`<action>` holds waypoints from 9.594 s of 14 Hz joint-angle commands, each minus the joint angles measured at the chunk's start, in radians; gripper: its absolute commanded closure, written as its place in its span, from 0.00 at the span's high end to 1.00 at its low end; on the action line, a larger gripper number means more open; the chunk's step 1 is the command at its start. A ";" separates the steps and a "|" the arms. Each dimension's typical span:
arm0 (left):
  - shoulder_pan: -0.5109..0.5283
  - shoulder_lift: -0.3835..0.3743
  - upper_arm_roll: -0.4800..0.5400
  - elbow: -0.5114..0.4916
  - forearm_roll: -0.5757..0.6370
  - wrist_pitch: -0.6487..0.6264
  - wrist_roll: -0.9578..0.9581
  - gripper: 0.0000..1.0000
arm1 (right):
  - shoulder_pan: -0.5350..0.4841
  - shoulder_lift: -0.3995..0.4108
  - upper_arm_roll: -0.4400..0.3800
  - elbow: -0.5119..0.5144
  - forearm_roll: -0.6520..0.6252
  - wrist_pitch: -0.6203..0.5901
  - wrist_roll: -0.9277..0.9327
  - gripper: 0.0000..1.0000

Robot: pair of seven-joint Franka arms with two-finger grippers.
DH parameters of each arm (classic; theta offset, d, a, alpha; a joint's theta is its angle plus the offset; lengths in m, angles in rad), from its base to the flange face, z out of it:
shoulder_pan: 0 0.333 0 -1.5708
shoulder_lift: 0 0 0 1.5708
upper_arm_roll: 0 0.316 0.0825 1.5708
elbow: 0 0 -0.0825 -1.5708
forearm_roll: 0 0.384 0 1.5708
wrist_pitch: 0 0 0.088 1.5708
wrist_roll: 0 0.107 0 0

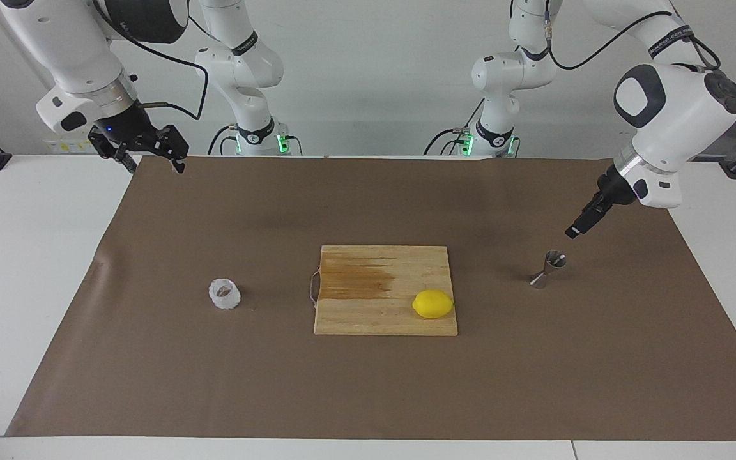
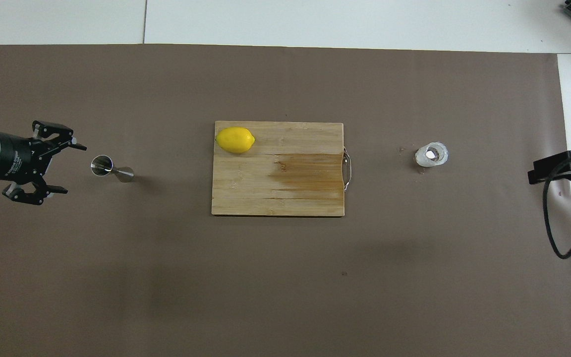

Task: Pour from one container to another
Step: 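Reach the left gripper toward the small metal cup, then close the left gripper around the small metal cup, then carry the metal cup with the left gripper over the cutting board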

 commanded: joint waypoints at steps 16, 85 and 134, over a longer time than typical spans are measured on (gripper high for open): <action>-0.002 -0.085 -0.011 -0.381 -0.672 0.561 -0.436 1.00 | -0.010 -0.013 0.007 -0.007 0.000 -0.008 0.016 1.00; -0.103 -0.028 -0.010 -0.366 -0.852 0.727 -0.450 0.24 | -0.010 -0.013 0.007 -0.007 0.000 -0.008 0.016 1.00; -0.703 0.493 -0.257 0.332 -1.246 1.230 -0.432 0.00 | -0.010 -0.013 0.007 -0.007 0.000 -0.008 0.016 1.00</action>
